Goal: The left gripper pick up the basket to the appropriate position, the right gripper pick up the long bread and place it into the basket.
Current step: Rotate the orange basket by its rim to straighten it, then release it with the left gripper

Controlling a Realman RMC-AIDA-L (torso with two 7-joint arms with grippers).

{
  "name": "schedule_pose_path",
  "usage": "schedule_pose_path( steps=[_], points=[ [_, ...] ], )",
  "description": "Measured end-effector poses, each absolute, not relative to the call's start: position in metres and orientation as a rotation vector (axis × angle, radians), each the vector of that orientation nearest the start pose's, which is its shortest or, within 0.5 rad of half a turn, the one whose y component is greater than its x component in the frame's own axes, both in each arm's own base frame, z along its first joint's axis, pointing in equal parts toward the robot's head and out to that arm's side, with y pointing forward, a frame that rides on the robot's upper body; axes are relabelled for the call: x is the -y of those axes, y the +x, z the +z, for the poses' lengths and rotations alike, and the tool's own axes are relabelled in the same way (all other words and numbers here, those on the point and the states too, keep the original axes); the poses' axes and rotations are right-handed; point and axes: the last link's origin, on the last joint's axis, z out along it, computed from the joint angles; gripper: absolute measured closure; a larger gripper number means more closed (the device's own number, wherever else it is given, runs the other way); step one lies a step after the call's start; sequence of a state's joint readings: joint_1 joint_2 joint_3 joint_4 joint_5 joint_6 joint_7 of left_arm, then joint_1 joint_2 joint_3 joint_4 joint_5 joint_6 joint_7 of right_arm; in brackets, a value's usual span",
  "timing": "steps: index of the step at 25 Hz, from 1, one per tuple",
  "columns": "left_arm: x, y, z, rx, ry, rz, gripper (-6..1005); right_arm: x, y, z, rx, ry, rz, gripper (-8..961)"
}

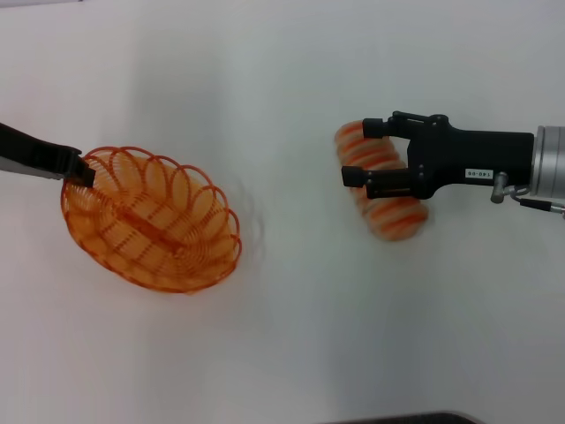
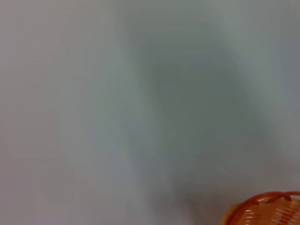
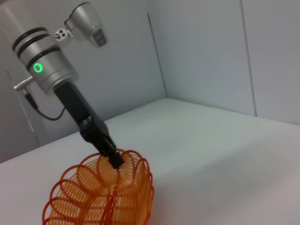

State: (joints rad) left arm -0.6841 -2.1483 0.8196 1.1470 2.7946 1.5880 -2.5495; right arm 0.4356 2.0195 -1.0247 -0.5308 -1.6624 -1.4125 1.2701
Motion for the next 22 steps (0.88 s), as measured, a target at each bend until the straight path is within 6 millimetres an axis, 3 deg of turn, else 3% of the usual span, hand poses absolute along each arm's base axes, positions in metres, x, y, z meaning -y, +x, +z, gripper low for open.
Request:
schedule_pose_path(
  steps=[11,22],
  points=[
    [-0.357,-0.239,0.014,1.749,-2.235,-0.009,911,-0.326,0.281,-0.016,-0.65,-2.543,0.784,7],
    [-0.354,-0.258,0.004,1.871,-2.086,-0.235,914,-0.33,0.288,-0.009,-0.614,-2.362,0.857,8]
  ],
)
